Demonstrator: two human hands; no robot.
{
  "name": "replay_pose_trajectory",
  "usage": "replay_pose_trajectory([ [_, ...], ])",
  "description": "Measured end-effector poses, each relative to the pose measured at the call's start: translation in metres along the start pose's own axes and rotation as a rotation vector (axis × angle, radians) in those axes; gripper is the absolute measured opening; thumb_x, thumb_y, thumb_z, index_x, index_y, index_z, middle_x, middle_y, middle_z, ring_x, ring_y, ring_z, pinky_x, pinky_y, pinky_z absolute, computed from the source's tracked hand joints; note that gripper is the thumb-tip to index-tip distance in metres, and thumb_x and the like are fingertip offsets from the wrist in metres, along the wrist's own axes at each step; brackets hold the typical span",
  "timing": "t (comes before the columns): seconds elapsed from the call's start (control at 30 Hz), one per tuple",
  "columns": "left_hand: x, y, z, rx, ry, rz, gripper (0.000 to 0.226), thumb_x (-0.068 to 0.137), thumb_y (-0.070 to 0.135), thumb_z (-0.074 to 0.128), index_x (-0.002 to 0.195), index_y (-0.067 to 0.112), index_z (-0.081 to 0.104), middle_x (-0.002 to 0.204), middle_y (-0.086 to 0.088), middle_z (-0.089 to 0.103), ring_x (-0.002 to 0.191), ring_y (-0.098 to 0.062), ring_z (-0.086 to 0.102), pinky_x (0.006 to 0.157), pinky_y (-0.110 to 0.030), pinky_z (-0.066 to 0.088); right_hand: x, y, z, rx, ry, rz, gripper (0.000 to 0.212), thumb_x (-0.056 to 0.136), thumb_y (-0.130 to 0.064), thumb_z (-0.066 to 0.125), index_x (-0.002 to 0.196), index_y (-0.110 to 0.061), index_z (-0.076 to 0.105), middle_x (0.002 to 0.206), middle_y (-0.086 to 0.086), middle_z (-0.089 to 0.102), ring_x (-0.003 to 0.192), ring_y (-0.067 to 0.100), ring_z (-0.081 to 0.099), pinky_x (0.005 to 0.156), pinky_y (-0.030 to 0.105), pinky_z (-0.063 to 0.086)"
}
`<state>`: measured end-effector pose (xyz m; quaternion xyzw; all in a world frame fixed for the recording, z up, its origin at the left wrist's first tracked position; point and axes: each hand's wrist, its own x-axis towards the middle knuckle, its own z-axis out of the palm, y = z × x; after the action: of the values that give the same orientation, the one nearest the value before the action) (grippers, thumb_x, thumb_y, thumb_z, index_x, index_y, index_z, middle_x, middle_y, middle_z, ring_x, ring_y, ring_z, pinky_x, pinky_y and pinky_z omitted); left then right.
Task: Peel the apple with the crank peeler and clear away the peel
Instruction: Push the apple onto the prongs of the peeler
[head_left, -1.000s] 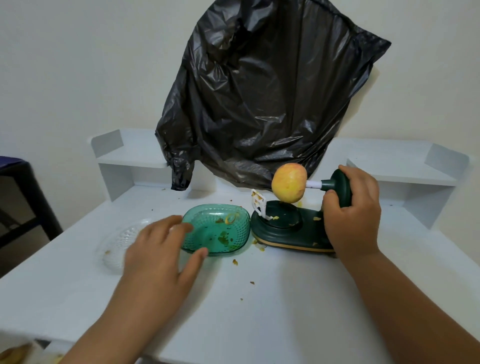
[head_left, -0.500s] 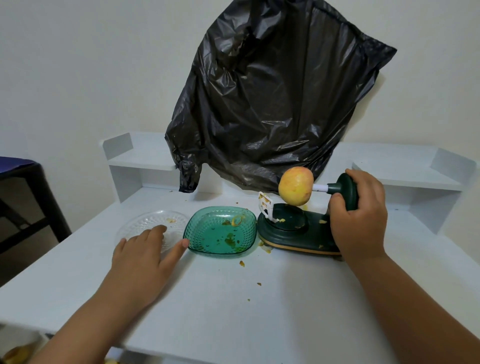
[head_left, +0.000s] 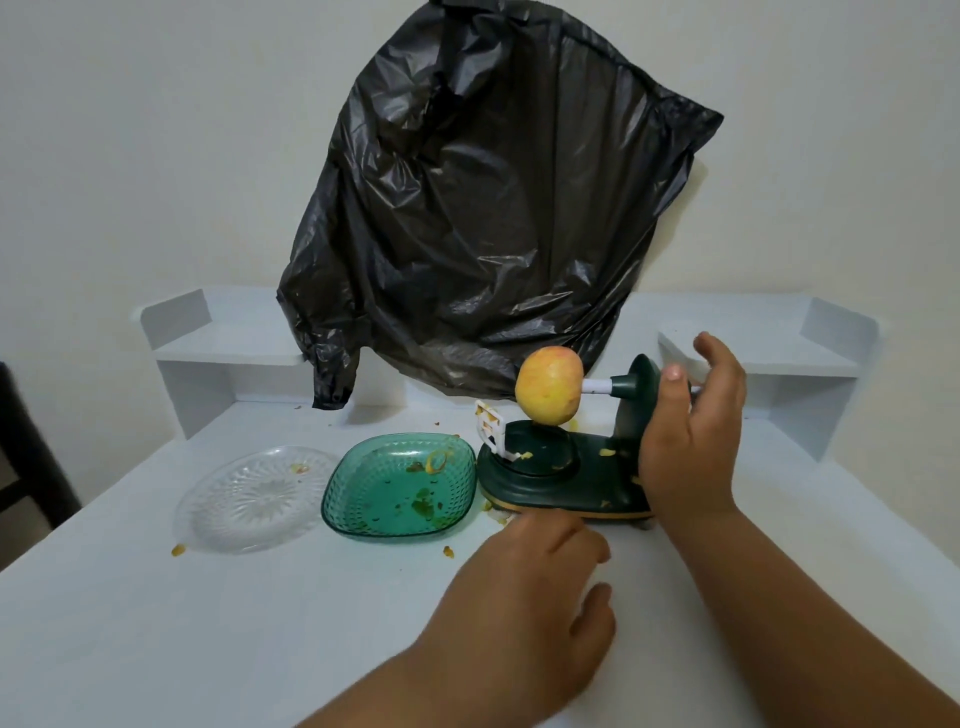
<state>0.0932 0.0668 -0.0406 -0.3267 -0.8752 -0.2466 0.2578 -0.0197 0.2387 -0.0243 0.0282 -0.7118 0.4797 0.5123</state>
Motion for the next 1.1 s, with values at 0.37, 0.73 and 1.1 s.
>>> replay_pose_trajectory([
  [0.37,-0.003,-0.067,-0.009,-0.002,-0.052,-0.253,0.017,0.081,0.04,0.046,0.082,0.026,0.055,0.081,0.01,0.054,0.076,-0.007,0.051,0.068,-0.031,0.046,0.0,0.0,0.001,-0.047,-0.042,0.0,0.038,0.091,-0.038,0.043,0.114,-0.011,0.057,0.113,0.003,0.054,0.094,-0.011,0.046,0.079,-0.001,0.032],
  [0.73,-0.044,-0.107,-0.07,0.248,0.239,-0.436,0.021,0.076,0.027,0.049,0.093,0.02,0.06,0.09,0.005,0.055,0.088,-0.018,0.047,0.079,-0.028,0.035,0.001,0.001,0.001,-0.046,-0.049,-0.024,0.033,0.091,-0.035,0.043,0.099,-0.01,0.061,0.101,0.006,0.054,0.09,-0.011,0.046,0.076,0.001,0.031],
  [1.1,-0.072,-0.178,-0.098,0.42,-0.041,-0.723,0.041,0.073,-0.005,0.054,0.107,0.014,0.066,0.109,-0.004,0.066,0.103,-0.029,0.059,0.081,-0.038,0.044,0.001,0.001,0.001,-0.054,-0.061,-0.023,0.033,0.091,-0.033,0.041,0.098,-0.008,0.062,0.102,0.011,0.055,0.088,-0.002,0.041,0.076,-0.001,0.028],
])
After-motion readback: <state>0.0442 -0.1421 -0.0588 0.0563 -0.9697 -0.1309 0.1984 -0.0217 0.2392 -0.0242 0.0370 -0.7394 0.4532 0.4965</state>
